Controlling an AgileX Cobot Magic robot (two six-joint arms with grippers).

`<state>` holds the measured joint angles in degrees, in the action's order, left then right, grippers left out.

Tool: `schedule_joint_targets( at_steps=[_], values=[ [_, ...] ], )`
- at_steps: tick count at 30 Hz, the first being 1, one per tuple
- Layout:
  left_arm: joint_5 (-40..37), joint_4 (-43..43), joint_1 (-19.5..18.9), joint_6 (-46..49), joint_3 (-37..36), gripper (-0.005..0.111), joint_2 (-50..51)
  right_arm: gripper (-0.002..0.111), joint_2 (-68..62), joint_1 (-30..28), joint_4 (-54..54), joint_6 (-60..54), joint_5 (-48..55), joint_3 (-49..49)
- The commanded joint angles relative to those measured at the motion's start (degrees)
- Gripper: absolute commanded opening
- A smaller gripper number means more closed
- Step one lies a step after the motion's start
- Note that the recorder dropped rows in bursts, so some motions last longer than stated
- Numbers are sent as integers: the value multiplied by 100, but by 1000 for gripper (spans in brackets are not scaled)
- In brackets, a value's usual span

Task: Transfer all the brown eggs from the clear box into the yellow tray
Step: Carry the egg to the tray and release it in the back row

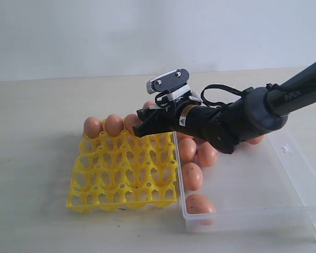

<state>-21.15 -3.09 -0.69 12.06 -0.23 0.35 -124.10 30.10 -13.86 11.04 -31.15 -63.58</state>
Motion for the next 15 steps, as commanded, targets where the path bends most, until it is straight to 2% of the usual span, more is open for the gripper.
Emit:
schedule_joint_targets(
  at_steps=[1,6,8,10,15],
  values=[
    [51,-44,-13,-29,23,0,-35,15,-11,-5,-9,144,-112,-36],
    [51,-44,-13,-29,23,0,-35,55,-11,-5,-9,229,-112,-36],
    [51,-44,-13,-17,23,0,-35,65,-11,-5,-9,256,-72,-36],
    [51,-44,-13,-17,23,0,-35,68,29,-5,-9,256,41,-36],
    [51,-44,-13,-17,23,0,-35,66,452,-5,-27,244,472,-36]
  ],
)
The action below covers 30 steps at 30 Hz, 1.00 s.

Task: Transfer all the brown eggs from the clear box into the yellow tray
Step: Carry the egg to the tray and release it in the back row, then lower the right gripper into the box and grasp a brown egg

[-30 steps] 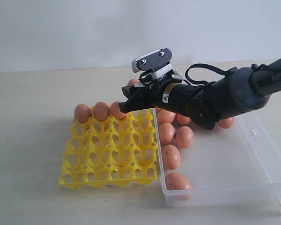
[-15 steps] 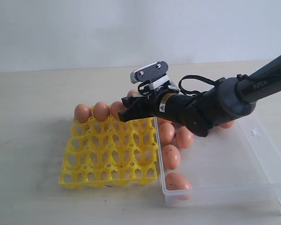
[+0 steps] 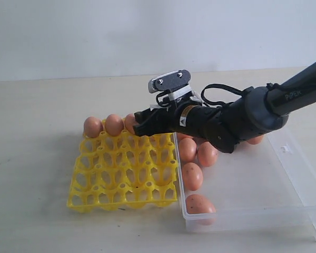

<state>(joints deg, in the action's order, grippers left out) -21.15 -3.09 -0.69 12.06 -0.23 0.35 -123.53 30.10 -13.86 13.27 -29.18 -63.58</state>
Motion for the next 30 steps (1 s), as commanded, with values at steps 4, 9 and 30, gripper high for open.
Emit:
schedule_joint_targets(
  at_steps=[4,9,30],
  values=[
    [51,-44,-13,-29,23,0,-35,58,1313,-5,-15,-132,757,-36],
    [51,-44,-13,-17,23,0,-35,33,3509,-109,-4,-305,4195,-36],
    [51,-44,-13,-30,23,0,-35,56,1979,-677,2379,-108,6512,-86]
  ],
)
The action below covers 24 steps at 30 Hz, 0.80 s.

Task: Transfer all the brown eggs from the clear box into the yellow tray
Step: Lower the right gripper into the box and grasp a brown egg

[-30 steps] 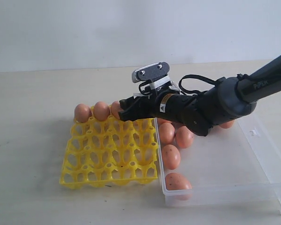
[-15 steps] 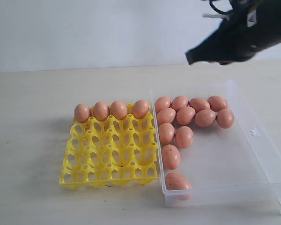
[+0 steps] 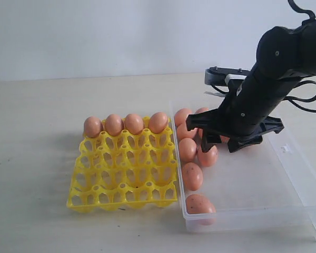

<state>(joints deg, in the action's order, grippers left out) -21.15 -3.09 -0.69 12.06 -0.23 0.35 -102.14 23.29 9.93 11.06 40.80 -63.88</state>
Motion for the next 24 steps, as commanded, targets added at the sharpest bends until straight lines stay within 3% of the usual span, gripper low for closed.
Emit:
schedule_joint_targets(
  at_steps=[1,11,24],
  values=[
    [51,-44,-13,-30,23,0,-35,56,-206,5,-29,113,-553,-56],
    [51,-44,-13,-30,23,0,-35,56,-600,-6,-200,226,-1364,-56],
    [51,-44,-13,-30,23,0,-35,56,-1217,-6,-394,202,-1261,-229]
  ],
)
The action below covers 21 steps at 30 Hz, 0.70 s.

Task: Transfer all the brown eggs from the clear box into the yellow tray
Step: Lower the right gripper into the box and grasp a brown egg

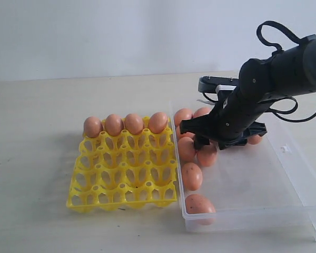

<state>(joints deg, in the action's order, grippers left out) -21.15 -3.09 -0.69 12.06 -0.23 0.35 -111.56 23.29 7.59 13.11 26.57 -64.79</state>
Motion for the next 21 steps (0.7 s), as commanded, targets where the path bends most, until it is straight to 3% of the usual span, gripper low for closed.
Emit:
schedule_joint_targets(
  at_steps=[1,7,10,16,18,21],
  values=[
    [51,-44,-13,-30,23,0,-35,54,-347,-6,-174,-3,188,-168],
    [51,-44,-13,-30,23,0,-35,24,-427,-6,-89,-4,352,-244],
    [51,-44,-13,-30,23,0,-35,2,-390,-6,-343,-4,488,-244],
    [51,-44,-13,-30,23,0,-35,0,521,-6,-520,-395,527,-212],
    [51,-44,-13,-30,23,0,-35,0,1082,26,-520,-650,-133,-21],
    [51,-44,-13,-30,23,0,-35,0,1648,415,-790,-776,-2004,406]
  ],
)
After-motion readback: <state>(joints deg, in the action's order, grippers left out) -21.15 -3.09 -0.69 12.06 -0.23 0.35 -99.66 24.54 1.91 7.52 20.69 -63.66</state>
